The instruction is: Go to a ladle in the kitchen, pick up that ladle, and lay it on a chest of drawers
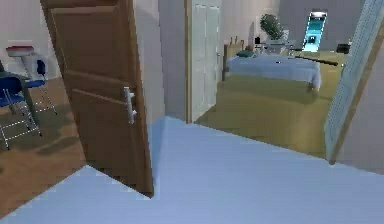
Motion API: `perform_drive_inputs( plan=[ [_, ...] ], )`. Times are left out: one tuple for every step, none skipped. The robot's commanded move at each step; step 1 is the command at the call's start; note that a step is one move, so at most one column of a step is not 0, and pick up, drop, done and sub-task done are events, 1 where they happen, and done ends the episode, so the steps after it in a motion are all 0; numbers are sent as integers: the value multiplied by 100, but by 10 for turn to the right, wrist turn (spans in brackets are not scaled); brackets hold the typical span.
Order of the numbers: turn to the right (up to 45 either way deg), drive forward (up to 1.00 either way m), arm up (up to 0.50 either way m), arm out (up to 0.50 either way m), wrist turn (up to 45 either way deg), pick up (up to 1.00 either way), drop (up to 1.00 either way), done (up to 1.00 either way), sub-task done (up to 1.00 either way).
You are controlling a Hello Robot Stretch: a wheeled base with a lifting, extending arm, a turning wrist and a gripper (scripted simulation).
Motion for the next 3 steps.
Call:
perform_drive_inputs(
  plan=[
    [-450,0,0,0,0,0,0,0,0],
    [-180,0,0,0,0,0,0,0,0],
    [0,100,0,0,0,0,0,0,0]
  ],
)
